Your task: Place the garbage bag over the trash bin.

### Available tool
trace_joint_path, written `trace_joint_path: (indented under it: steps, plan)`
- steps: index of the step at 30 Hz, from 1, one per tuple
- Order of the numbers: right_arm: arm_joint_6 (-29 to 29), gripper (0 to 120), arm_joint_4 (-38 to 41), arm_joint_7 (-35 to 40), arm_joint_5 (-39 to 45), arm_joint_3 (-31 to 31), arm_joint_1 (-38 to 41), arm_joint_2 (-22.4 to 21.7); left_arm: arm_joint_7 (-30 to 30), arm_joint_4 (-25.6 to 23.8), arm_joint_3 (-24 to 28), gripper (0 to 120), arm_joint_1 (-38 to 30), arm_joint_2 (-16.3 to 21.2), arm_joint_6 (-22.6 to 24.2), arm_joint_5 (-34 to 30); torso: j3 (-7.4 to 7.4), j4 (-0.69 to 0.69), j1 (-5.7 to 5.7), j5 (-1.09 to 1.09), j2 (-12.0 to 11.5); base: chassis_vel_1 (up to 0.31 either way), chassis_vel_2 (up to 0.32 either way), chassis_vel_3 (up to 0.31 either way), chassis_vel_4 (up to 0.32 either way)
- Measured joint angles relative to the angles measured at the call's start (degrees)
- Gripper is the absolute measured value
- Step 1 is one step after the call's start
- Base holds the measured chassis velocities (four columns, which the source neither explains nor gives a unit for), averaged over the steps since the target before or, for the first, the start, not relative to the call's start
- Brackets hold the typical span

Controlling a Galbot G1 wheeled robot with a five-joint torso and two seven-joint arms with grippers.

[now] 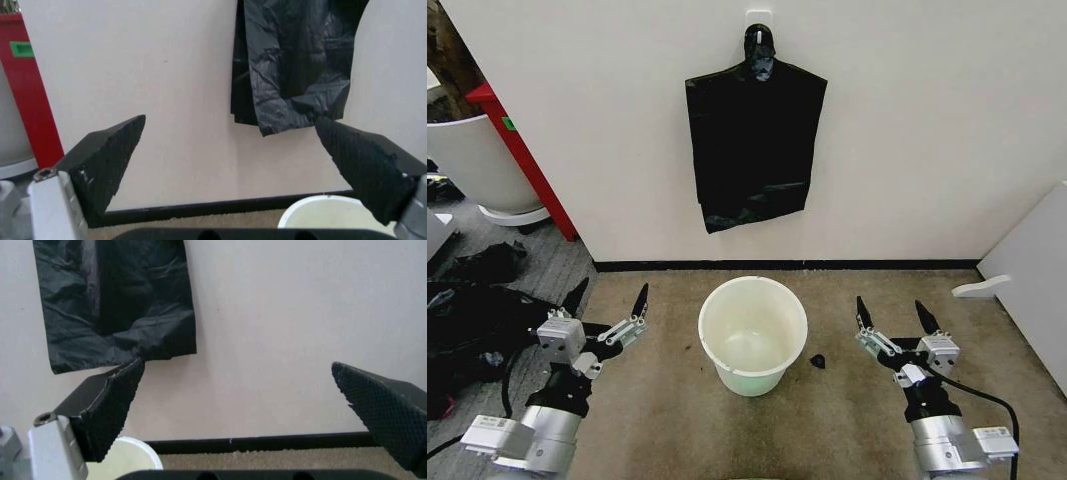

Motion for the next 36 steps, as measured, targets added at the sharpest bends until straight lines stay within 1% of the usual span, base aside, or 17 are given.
trace_joint_path:
  steps: [15, 36]
  plan:
    - [0.5, 100, -0.1, 0.0, -0.4, 0.1, -0.5, 0.2, 0.2, 0.0, 0.0, 100, 1.3, -1.1, -0.9, 0.0, 0.0, 0.0, 0.0, 0.01, 0.0, 0.0, 0.0, 0.0, 0.0]
    - [0.8, 100, -0.2, -0.2, -0.3, 0.0, -0.7, 0.2, 0.4, 0.0, 0.3, 100, 1.5, -0.9, -0.7, 0.5, 0.0, 0.0, 0.0, 0.0, 0.0, 0.0, 0.0, 0.0, 0.0]
